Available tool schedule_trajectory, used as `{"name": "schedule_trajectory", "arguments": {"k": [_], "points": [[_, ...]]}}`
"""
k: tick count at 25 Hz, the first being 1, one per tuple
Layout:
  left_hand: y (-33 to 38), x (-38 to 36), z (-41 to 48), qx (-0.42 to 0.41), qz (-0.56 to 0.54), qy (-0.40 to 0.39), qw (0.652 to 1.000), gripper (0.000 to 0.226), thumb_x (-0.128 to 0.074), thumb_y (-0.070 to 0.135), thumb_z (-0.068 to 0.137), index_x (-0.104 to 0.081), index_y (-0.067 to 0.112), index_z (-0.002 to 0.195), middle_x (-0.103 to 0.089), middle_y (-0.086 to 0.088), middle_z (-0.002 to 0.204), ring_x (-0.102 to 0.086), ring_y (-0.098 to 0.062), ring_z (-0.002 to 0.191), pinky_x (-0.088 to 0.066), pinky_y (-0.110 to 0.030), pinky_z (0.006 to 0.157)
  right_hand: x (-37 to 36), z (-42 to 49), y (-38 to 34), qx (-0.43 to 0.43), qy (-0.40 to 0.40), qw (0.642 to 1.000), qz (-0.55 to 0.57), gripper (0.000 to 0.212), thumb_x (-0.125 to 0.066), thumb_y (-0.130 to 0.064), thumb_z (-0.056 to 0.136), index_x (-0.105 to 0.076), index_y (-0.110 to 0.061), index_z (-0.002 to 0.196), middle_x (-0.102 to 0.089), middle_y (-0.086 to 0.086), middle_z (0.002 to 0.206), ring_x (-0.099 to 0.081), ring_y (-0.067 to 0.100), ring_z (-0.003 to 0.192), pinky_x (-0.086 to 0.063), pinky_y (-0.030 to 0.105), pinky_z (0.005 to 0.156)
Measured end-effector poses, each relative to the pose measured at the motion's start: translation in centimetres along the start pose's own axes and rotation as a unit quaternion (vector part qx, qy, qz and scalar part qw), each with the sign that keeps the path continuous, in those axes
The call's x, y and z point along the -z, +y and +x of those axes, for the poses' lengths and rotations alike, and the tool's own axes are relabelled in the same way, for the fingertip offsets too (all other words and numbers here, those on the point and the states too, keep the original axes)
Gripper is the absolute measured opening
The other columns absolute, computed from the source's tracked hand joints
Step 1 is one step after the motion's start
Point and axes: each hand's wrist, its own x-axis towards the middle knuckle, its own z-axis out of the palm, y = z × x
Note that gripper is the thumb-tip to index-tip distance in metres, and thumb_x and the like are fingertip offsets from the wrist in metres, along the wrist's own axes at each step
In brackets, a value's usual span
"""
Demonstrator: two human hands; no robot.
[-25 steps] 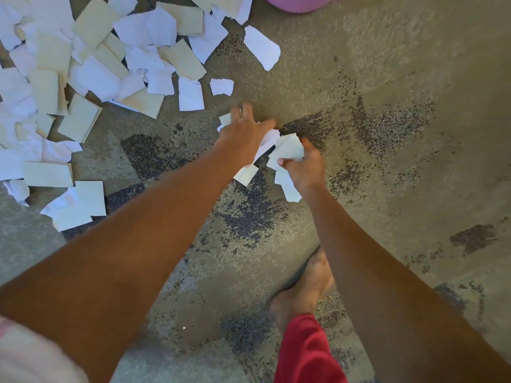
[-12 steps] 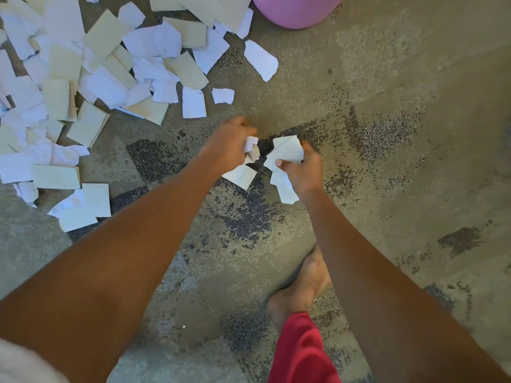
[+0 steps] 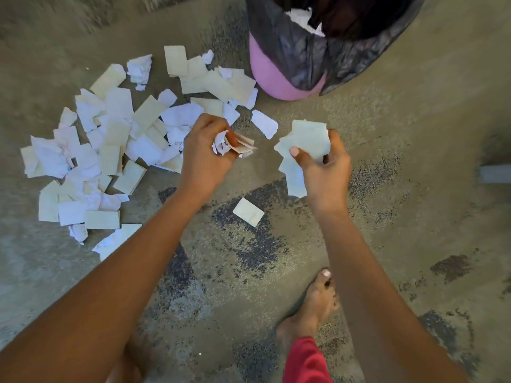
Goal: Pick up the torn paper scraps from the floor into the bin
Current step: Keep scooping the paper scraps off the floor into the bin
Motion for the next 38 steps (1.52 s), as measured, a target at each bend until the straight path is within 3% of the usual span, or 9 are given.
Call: {"name": "schedule_trajectory", "arguments": {"k": [6,11,15,17,22,25,33,35,38], "points": [[10.7,2.2,8.7,-0.121,-0.024,0.097,0.988,0.010,-0.069,0.004,0.070,-0.060,0.001,0.074,-0.055,-0.007,0.088,-0.048,-0.010,0.074,-0.036,-0.018,0.063,0.9,4.8,-11.8,0.165,0.045,0.984,0.051,0.029,-0.073,-0.004,0.078,-0.056,-0.014,0.100,-0.069,-0.002,0.095,-0.067,0.013,0.090,-0.057,0.032,0.080],[16.5,1.8,15.1,-0.166,-0.009,0.112,0.980,0.010,-0.064,0.009,0.069,-0.062,0.003,0.077,-0.053,-0.006,0.089,-0.047,-0.010,0.077,-0.030,-0.007,0.062,2.3,10.5,-17.5,0.224,0.081,0.970,0.051,0.027,-0.071,-0.005,0.077,-0.056,-0.017,0.096,-0.069,0.000,0.095,-0.068,0.016,0.091,-0.057,0.039,0.083],[17.4,0.5,18.4,-0.160,0.046,0.090,0.982,0.016,-0.066,0.012,0.069,-0.062,0.008,0.084,-0.056,-0.009,0.098,-0.053,-0.021,0.082,-0.040,-0.028,0.061,2.5,13.7,-18.7,0.225,0.083,0.971,-0.007,0.024,-0.067,-0.004,0.079,-0.056,-0.014,0.097,-0.068,0.002,0.096,-0.066,0.016,0.090,-0.055,0.040,0.083],[17.4,-0.2,19.2,-0.160,0.075,0.065,0.982,0.024,-0.070,0.018,0.069,-0.063,0.012,0.091,-0.055,-0.009,0.105,-0.056,-0.025,0.090,-0.045,-0.035,0.067,2.5,14.9,-18.6,0.217,0.082,0.972,-0.041,0.022,-0.066,-0.008,0.078,-0.057,-0.013,0.098,-0.068,0.002,0.097,-0.066,0.017,0.090,-0.055,0.042,0.081],[16.9,-0.8,18.7,-0.148,0.064,0.022,0.987,0.045,-0.073,0.018,0.071,-0.059,0.016,0.113,-0.050,-0.006,0.121,-0.055,-0.016,0.101,-0.049,-0.033,0.082,2.5,15.8,-18.1,0.201,0.066,0.976,-0.052,0.029,-0.062,-0.002,0.078,-0.055,-0.025,0.093,-0.063,-0.005,0.083,-0.064,0.010,0.081,-0.056,0.037,0.078],[16.0,-0.9,17.6,-0.125,0.072,0.003,0.990,0.048,-0.074,0.017,0.075,-0.055,0.018,0.120,-0.048,-0.002,0.126,-0.052,-0.010,0.098,-0.044,-0.021,0.082,2.4,15.2,-17.3,0.196,0.075,0.977,-0.029,0.030,-0.061,0.002,0.077,-0.056,-0.025,0.090,-0.062,-0.004,0.080,-0.062,0.007,0.074,-0.055,0.027,0.074],[11.6,0.5,11.9,-0.164,0.006,0.104,0.981,0.019,-0.055,0.003,0.084,-0.062,0.009,0.100,-0.055,-0.006,0.108,-0.055,-0.005,0.086,-0.049,-0.015,0.077,3.0,9.4,-9.8,0.152,0.195,0.969,0.031,0.015,-0.060,-0.002,0.084,-0.057,-0.017,0.086,-0.062,0.008,0.085,-0.054,0.008,0.072,-0.049,0.021,0.068],[9.1,1.2,9.9,-0.134,0.012,0.143,0.981,0.017,-0.054,0.004,0.084,-0.062,0.009,0.099,-0.056,-0.008,0.107,-0.055,-0.004,0.084,-0.049,-0.015,0.076,2.7,7.6,-6.7,0.111,0.219,0.969,0.033,0.015,-0.060,-0.001,0.086,-0.056,-0.015,0.089,-0.059,0.008,0.087,-0.051,0.004,0.070,-0.046,0.015,0.066],[3.4,2.1,6.3,-0.077,0.037,0.132,0.988,0.017,-0.054,0.006,0.086,-0.061,0.011,0.100,-0.055,-0.008,0.110,-0.059,-0.010,0.087,-0.051,-0.019,0.076,0.7,4.8,-0.6,0.049,0.182,0.981,-0.043,0.020,-0.060,-0.001,0.084,-0.057,-0.020,0.090,-0.063,0.006,0.090,-0.055,0.005,0.070,-0.051,0.022,0.068]]}}
